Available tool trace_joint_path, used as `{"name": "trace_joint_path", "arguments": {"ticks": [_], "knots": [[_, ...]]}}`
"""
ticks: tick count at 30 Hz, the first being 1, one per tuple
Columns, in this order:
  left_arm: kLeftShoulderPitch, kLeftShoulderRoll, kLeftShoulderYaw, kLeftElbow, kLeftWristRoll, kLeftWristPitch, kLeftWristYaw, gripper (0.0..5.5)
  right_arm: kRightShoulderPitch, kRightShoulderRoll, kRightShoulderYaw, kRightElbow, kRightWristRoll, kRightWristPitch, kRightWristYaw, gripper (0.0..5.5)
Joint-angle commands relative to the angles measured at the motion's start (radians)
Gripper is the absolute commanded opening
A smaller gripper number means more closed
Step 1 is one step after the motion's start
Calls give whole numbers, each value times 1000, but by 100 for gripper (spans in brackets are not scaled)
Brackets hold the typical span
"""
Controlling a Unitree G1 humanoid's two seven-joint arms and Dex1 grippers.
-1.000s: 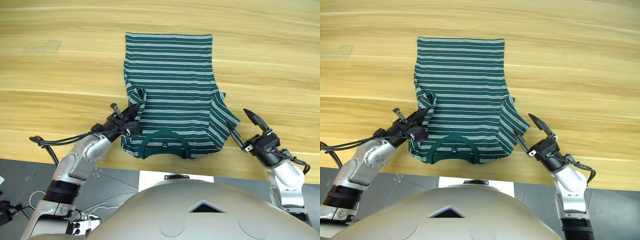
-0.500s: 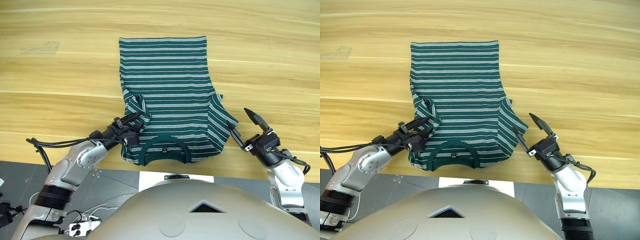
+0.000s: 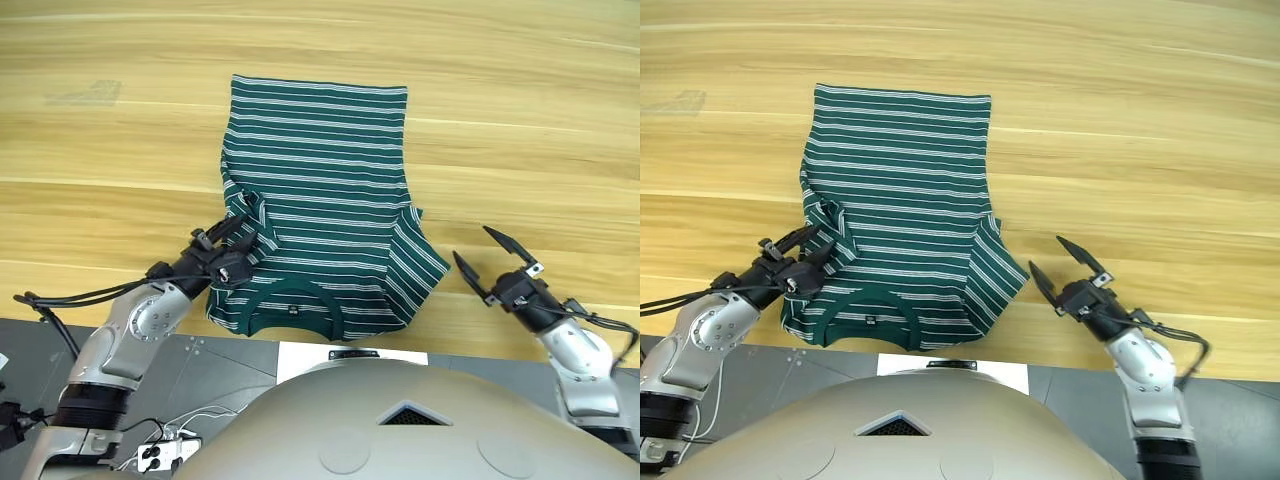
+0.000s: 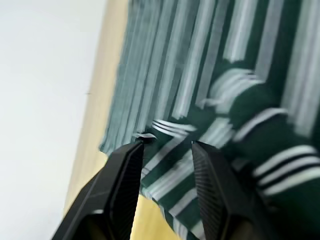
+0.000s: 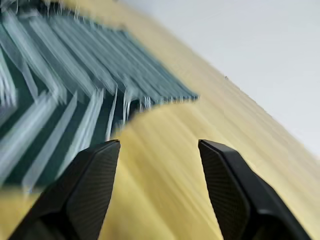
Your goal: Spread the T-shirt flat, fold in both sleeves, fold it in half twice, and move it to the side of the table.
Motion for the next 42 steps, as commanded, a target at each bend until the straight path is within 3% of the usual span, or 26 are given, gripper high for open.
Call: {"name": "trace_joint_path", "arguments": {"ticks": [1, 6, 10, 17, 28, 42], "knots": [[-1, -54, 9, -109, -151, -39, -27, 179, 69, -45, -33, -77, -312, -25, -112, 289], [6, -101, 42, -201, -290, -36, -49, 179, 202, -126, -70, -182, -332, -75, -68, 289], [-64, -179, 88, -199, -316, 36, -3, 179, 113, -125, 63, -109, -360, -76, -46, 289], [-131, -243, 141, -188, -272, 151, 40, 179, -5, -107, 162, -2, -373, -55, -98, 289], [-164, -291, 211, -185, -270, 218, 61, 179, -61, -113, 216, 66, -338, -36, -152, 289], [-157, -331, 168, -200, -260, 220, 39, 184, -146, -105, 287, 140, -290, -31, -162, 24]]}}
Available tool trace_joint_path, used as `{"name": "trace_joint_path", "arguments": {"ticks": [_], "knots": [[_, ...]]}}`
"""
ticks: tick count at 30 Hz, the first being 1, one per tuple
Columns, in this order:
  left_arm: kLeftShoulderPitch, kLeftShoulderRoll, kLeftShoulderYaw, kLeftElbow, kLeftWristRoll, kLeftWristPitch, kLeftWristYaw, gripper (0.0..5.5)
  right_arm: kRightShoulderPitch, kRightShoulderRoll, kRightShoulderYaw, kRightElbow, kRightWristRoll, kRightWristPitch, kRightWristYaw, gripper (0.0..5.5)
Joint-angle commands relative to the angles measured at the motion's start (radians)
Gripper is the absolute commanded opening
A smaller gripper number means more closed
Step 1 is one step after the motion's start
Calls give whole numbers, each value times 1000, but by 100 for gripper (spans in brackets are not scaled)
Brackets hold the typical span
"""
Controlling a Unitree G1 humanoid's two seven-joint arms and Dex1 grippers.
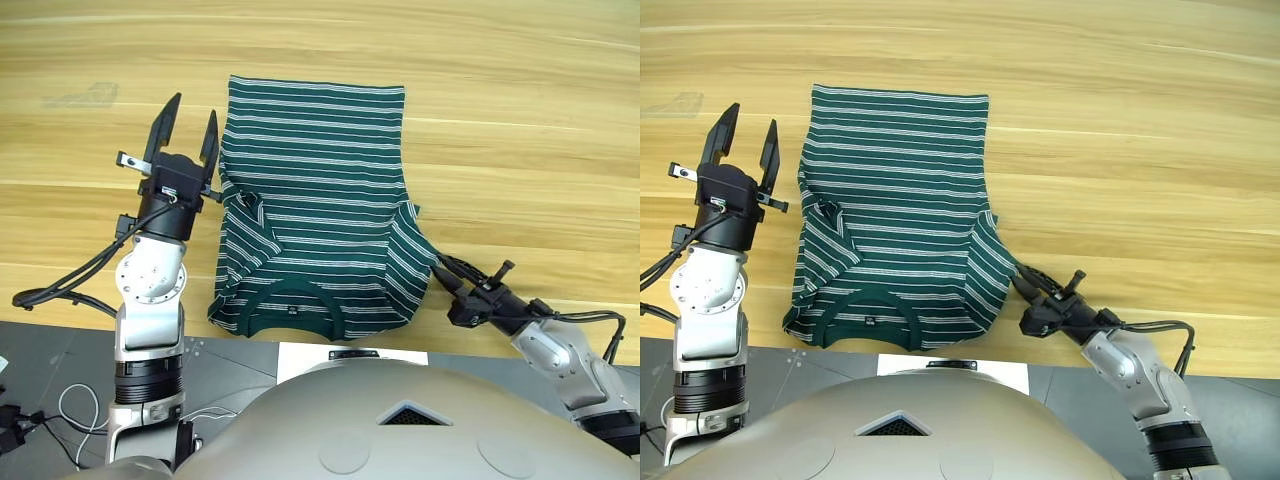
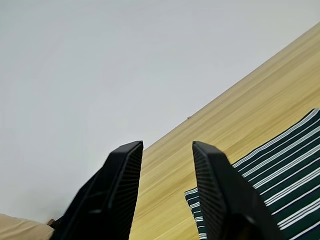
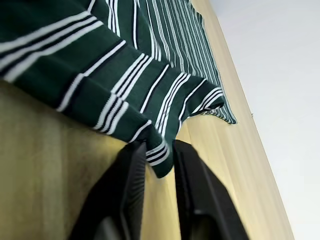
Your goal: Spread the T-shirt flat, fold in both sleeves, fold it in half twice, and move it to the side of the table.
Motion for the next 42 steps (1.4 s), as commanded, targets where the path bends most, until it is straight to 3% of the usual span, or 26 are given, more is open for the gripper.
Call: {"name": "trace_joint_path", "arguments": {"ticks": [1, 9, 17, 24, 34, 42], "knots": [[2, -11, -21, -8, 12, 6, -15, 184, -14, -5, 21, 62, -4, 28, 9, 10], [15, -31, -33, -17, 8, 3, -24, 184, -45, 7, 34, 98, 48, 19, -13, 1], [10, -31, -15, 9, 6, -2, -21, 184, 144, -50, 9, -217, 285, -28, 72, 1], [17, -33, -3, 26, 9, -13, -15, 184, 125, -55, 42, -270, 356, -23, 158, 1], [17, -58, -40, 29, 18, -17, -17, 184, -118, 112, 184, -87, 177, 45, 141, 1], [10, -62, -62, 34, 18, -15, -24, 184, -166, 127, 242, -4, 117, 36, 134, 1]]}}
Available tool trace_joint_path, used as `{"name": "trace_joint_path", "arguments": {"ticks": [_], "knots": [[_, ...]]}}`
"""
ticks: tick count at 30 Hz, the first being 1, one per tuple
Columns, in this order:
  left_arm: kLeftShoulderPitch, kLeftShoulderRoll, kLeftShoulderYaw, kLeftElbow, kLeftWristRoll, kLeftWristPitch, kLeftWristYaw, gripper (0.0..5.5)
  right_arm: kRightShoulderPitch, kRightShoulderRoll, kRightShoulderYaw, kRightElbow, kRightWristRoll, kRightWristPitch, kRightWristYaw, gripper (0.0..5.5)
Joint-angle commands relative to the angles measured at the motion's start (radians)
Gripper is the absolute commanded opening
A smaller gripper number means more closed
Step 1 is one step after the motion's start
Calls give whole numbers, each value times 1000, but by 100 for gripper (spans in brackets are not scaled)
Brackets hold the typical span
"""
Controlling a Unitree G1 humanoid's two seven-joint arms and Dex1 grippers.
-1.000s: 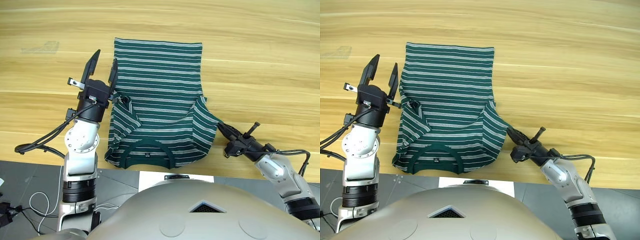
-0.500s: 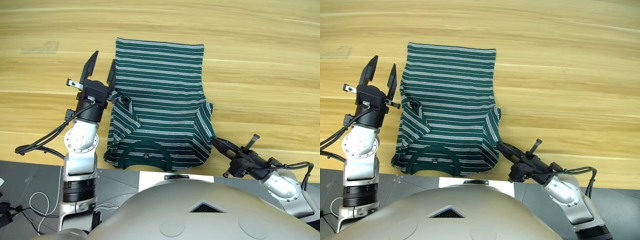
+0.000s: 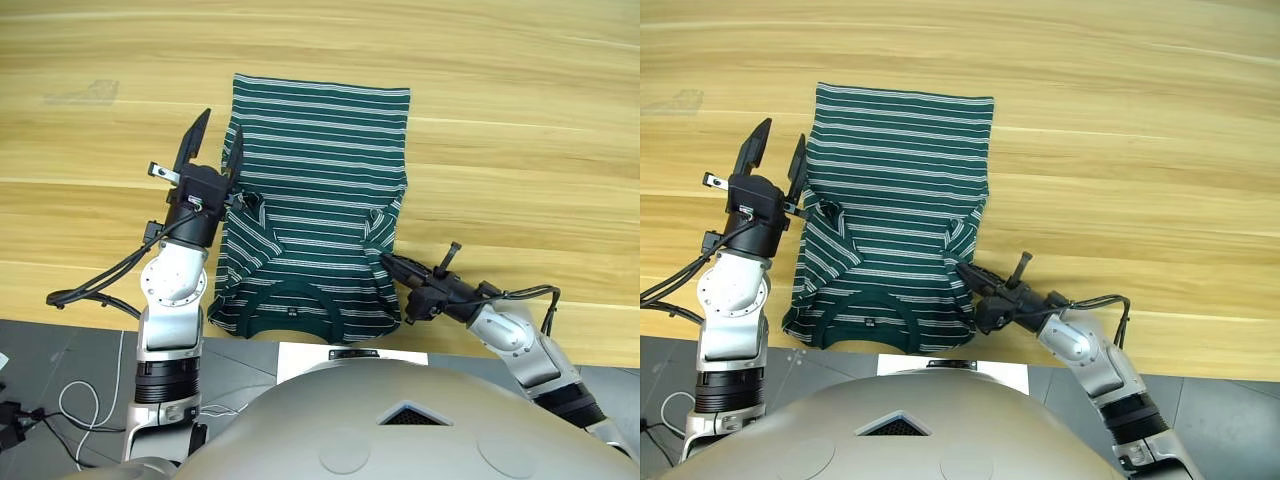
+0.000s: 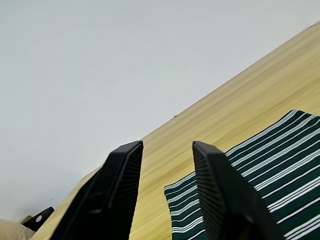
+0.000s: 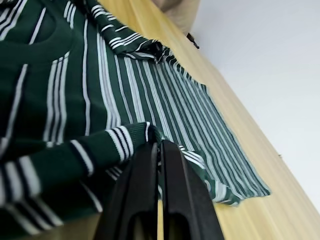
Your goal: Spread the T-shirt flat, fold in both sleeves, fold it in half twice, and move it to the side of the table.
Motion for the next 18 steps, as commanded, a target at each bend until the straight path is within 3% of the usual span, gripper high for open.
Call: {"name": "trace_joint_path", "arguments": {"ticks": [1, 10, 18], "knots": [[-2, -1, -10, 3, 3, 2, -9, 184, -27, 3, 17, 29, -25, 1, -3, 1], [-14, 1, -19, 13, -1, 8, -14, 184, -40, -60, 48, 16, 63, -33, 88, 157], [-42, 4, -28, 88, 4, 1, -19, 184, 14, -34, 176, -119, 182, -1, 180, 307]]}}
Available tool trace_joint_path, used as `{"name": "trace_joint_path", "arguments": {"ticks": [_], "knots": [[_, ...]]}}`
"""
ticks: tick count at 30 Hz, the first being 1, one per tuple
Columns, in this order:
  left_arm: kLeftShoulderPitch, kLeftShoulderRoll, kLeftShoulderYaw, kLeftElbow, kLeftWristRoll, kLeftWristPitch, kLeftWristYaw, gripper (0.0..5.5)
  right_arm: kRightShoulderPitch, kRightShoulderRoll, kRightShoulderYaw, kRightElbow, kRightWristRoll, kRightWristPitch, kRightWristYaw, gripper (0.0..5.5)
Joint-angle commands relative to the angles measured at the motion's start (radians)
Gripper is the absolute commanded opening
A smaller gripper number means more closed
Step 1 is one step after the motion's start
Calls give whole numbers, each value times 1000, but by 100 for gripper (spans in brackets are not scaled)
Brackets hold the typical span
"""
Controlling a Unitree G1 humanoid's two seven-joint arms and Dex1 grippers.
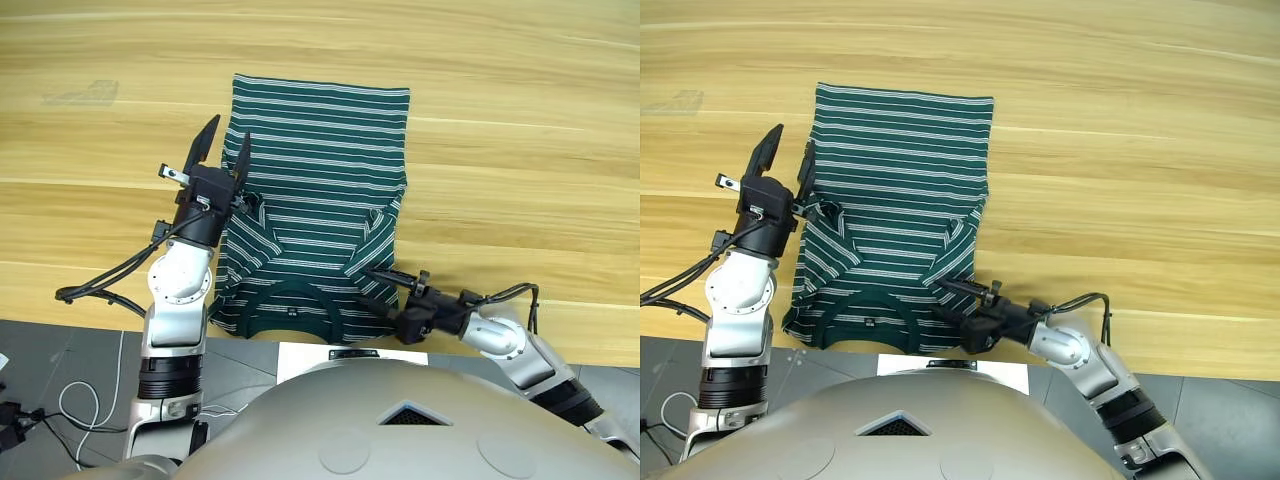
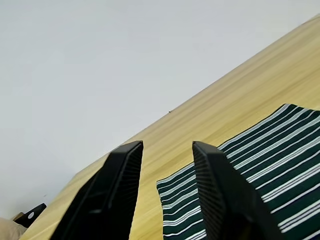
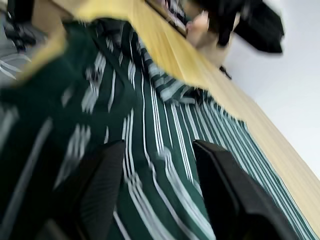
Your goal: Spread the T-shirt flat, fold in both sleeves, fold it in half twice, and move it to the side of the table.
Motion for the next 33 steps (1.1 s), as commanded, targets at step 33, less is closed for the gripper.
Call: {"name": "trace_joint_path", "arguments": {"ticks": [33], "knots": [[-257, 90, 26, 452, 201, -168, 206, 184, -647, 289, -125, 618, -383, 81, -415, 327]]}}
